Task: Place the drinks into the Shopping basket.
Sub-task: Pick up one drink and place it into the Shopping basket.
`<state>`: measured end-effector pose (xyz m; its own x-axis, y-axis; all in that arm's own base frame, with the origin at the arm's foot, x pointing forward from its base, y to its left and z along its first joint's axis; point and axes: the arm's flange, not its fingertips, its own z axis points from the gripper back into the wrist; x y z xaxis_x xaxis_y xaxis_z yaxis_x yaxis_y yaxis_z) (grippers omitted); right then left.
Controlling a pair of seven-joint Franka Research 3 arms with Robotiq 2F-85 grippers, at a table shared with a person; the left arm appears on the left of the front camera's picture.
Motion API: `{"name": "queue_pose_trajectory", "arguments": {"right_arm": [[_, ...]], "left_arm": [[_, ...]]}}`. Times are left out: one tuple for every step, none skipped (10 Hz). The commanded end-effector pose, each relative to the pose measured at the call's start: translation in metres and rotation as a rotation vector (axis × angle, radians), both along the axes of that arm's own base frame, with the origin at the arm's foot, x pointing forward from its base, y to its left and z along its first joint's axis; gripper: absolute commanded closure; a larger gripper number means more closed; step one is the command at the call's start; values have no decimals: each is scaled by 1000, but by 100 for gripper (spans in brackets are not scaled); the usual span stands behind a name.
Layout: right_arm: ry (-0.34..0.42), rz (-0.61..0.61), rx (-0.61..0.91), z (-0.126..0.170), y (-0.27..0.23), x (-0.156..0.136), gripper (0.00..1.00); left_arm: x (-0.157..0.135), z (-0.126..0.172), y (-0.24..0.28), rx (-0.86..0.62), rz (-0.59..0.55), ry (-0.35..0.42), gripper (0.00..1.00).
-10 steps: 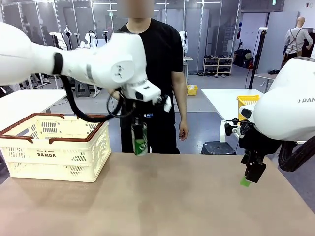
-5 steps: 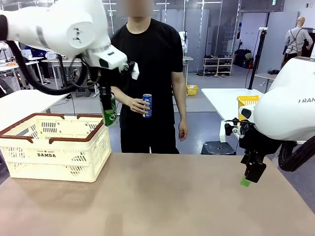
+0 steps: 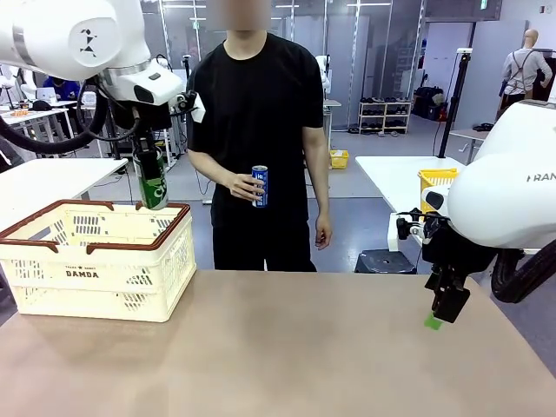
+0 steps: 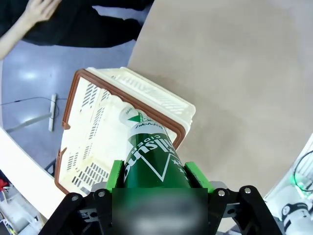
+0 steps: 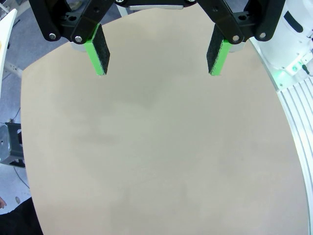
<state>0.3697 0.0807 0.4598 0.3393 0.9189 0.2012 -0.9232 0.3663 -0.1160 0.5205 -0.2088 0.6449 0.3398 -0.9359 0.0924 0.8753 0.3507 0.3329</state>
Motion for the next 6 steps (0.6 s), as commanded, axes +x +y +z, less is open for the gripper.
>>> {"name": "queue_pose_trajectory", "arguments": {"right_arm": [[1,-3,-8,1,0,0,0],[1,-3,-8,1,0,0,0],[1,-3,-8,1,0,0,0],[1,-3,-8,1,0,0,0],[1,-3,-8,1,0,0,0],[1,-3,-8,1,0,0,0]], "left_arm": [[0,0,-10,5,-16,-3,39],[0,0,-10,5,-16,-3,39],[0,0,-10,5,-16,-3,39],[0,0,-10,5,-16,-3,39],[0,0,-10,5,-16,-3,39],[0,0,-10,5,-16,-3,39]]}}
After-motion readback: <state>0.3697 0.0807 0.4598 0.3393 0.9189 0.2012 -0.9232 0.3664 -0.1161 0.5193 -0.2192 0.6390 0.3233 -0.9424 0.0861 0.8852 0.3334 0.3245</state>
